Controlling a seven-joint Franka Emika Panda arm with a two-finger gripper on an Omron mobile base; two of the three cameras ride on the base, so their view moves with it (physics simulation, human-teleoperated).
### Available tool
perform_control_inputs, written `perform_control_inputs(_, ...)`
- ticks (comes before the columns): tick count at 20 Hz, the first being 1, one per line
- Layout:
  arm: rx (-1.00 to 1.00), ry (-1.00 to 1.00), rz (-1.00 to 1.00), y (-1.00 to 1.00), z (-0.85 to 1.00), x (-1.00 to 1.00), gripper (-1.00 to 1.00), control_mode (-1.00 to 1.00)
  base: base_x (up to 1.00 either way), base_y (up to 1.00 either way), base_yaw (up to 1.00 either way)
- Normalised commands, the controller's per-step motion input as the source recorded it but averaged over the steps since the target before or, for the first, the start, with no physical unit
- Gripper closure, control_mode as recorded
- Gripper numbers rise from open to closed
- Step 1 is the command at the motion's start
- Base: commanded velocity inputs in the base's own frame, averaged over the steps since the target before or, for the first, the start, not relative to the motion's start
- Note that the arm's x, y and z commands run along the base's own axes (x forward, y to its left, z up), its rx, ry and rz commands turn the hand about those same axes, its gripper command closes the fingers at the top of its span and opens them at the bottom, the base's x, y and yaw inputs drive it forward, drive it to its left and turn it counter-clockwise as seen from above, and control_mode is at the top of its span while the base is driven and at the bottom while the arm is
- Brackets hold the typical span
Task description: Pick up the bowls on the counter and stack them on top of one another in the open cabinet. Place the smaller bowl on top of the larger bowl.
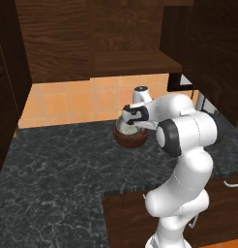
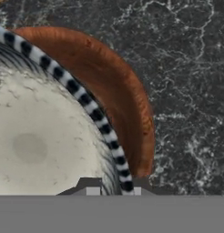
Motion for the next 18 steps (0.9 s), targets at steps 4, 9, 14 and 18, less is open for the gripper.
perform_control_inputs(4, 0.0, 0.0, -0.01, 0.0, 0.0, 0.42, 1.0, -1.0, 0.0, 0.0, 0.0)
perform_control_inputs(9, 0.0, 0.0, -0.02, -0.05, -0.08, 0.2, 1.0, -1.0, 0.0, 0.0, 0.0)
perform_control_inputs(14, 0.0, 0.0, -0.01, -0.01, -0.33, 0.01, 1.0, -1.0, 0.0, 0.0, 0.0)
perform_control_inputs(18, 0.0, 0.0, -0.01, 0.0, -0.15, 0.01, 1.0, -1.0, 0.0, 0.0, 0.0)
